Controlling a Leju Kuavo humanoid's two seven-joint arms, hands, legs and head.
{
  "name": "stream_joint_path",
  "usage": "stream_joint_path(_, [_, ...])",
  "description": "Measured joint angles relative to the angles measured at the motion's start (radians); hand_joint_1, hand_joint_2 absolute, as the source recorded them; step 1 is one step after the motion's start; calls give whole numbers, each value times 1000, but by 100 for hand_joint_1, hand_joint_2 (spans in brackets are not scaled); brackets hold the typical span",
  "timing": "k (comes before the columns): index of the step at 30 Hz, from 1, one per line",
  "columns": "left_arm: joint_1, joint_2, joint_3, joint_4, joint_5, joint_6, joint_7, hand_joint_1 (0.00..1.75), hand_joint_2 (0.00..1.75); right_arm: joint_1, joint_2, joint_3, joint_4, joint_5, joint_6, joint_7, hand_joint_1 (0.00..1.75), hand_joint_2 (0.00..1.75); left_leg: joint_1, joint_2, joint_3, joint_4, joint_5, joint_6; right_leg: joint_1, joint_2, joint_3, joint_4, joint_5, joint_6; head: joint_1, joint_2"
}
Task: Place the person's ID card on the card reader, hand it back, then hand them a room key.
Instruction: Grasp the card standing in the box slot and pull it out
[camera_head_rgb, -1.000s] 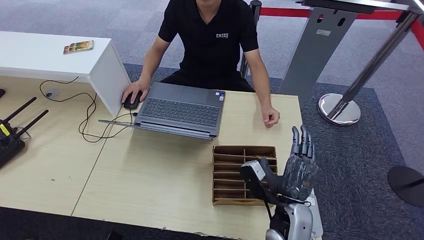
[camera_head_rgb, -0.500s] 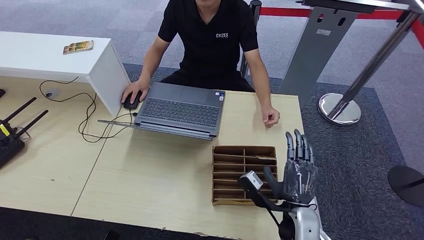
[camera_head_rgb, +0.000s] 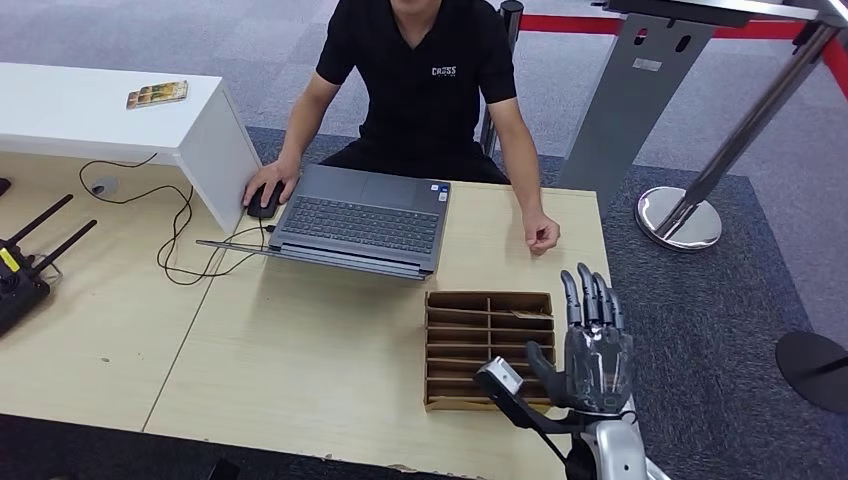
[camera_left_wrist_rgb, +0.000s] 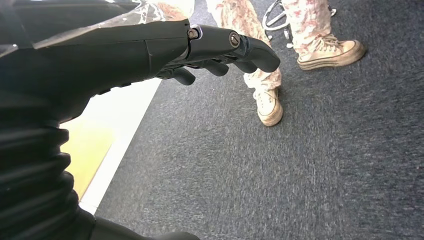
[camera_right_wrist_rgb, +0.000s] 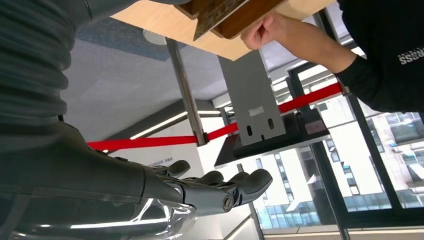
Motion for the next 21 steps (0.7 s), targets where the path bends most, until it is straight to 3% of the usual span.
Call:
stream_joint_path(9, [-1,-4,0,1,-1,0,-1,0,175,-15,5,34,1,-11,-15,-7,0,175,0,0,0,0,0,0,0,0,0,0,0,0,0,0])
stream_joint_path(21, [-2,-6,-1,1,2,0,-1,0,175,-21,77,41,32,-49,-16,-123,0,175,0,0,0,0,0,0,0,0,0,0,0,0,0,0])
